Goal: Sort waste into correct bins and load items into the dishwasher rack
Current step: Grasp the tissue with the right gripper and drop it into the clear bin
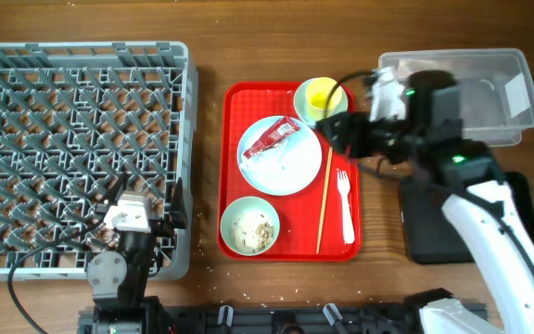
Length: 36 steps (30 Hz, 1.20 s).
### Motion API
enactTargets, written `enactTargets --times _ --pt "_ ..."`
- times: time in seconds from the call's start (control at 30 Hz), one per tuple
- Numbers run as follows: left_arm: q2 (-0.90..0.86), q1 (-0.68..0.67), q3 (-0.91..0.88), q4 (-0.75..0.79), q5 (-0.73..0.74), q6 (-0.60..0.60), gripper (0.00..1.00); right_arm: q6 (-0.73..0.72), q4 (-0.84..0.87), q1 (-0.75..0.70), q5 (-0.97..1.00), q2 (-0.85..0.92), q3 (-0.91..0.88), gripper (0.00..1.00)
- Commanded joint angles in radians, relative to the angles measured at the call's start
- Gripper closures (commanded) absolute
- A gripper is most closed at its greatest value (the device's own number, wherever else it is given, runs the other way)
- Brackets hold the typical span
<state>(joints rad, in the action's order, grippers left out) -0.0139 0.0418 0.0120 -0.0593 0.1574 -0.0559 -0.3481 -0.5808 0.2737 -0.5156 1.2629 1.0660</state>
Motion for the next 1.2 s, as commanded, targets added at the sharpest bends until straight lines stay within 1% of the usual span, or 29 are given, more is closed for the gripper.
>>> enactTargets --times 0.0,0.03,0.07,0.1,0.13,0.2,0.27,0.33,0.47,0.5,0.63,0.7,0.83,0.93,0.97,1.03,1.07,1.1,1.17 --pt "0.007 -0.003 -0.006 -0.001 0.006 -0.016 0.0 -0.215 0.001 0.233 0.366 0.118 -0.049 0.31" --pt "0.007 -0.003 -0.006 -0.001 0.006 -0.016 0.0 -0.246 0.017 0.28 0.386 0.166 -0.049 0.33" --pt "0.007 -0.003 -0.006 -0.001 0.006 -0.016 0.0 -0.262 0.057 0.332 0.388 0.238 -0.049 0.37" --pt "0.007 -0.003 -0.006 -0.001 0.005 -0.016 0.0 -0.28 0.092 0.36 0.388 0.293 -0.049 0.38" --pt "0.007 -0.003 -0.006 -0.001 0.006 -0.016 0.0 -0.283 0.14 0.396 0.385 0.375 -0.049 0.43" --pt "0.007 -0.003 -0.006 -0.001 0.005 -0.016 0.0 -0.285 0.171 0.43 0.41 0.481 -0.049 0.43" --pt "0.007 -0.003 -0.006 -0.001 0.006 -0.016 0.0 -0.278 0.177 0.436 0.438 0.535 -0.049 0.43" --pt "0.007 -0.003 -0.006 -0.001 0.006 -0.016 0.0 -0.208 0.215 0.436 0.442 0.547 -0.049 0.43" --pt "0.007 -0.003 -0.006 -0.001 0.006 -0.016 0.0 -0.13 0.227 0.437 0.585 0.547 -0.049 0.43" --pt "0.007 -0.003 -0.006 -0.001 0.006 -0.016 0.0 -0.1 0.241 0.437 0.586 0.547 -0.049 0.43" --pt "0.007 -0.003 -0.006 -0.001 0.006 -0.016 0.0 -0.091 0.275 0.437 0.589 0.548 -0.049 0.43" --pt "0.007 -0.003 -0.006 -0.001 0.006 -0.016 0.0 -0.069 0.297 0.437 0.594 0.554 -0.049 0.46" --pt "0.007 -0.003 -0.006 -0.001 0.006 -0.016 0.0 -0.057 0.313 0.437 0.728 0.574 -0.049 0.47" --pt "0.007 -0.003 -0.006 -0.001 0.006 -0.016 0.0 0.056 0.345 0.437 0.728 0.574 -0.049 0.45" --pt "0.007 -0.003 -0.006 -0.001 0.006 -0.016 0.0 0.089 0.362 0.437 0.723 0.574 -0.049 0.43" --pt "0.007 -0.003 -0.006 -0.001 0.006 -0.016 0.0 0.142 0.401 0.437 0.661 0.587 -0.049 0.41" --pt "0.007 -0.003 -0.006 -0.001 0.006 -0.016 0.0 0.146 0.401 0.437 0.652 0.598 -0.049 0.41" --pt "0.007 -0.003 -0.006 -0.001 0.006 -0.016 0.0 0.146 0.401 0.437 0.648 0.631 -0.05 0.42" --pt "0.007 -0.003 -0.006 -0.001 0.005 -0.016 0.0 0.146 0.396 0.437 0.644 0.655 -0.05 0.48"
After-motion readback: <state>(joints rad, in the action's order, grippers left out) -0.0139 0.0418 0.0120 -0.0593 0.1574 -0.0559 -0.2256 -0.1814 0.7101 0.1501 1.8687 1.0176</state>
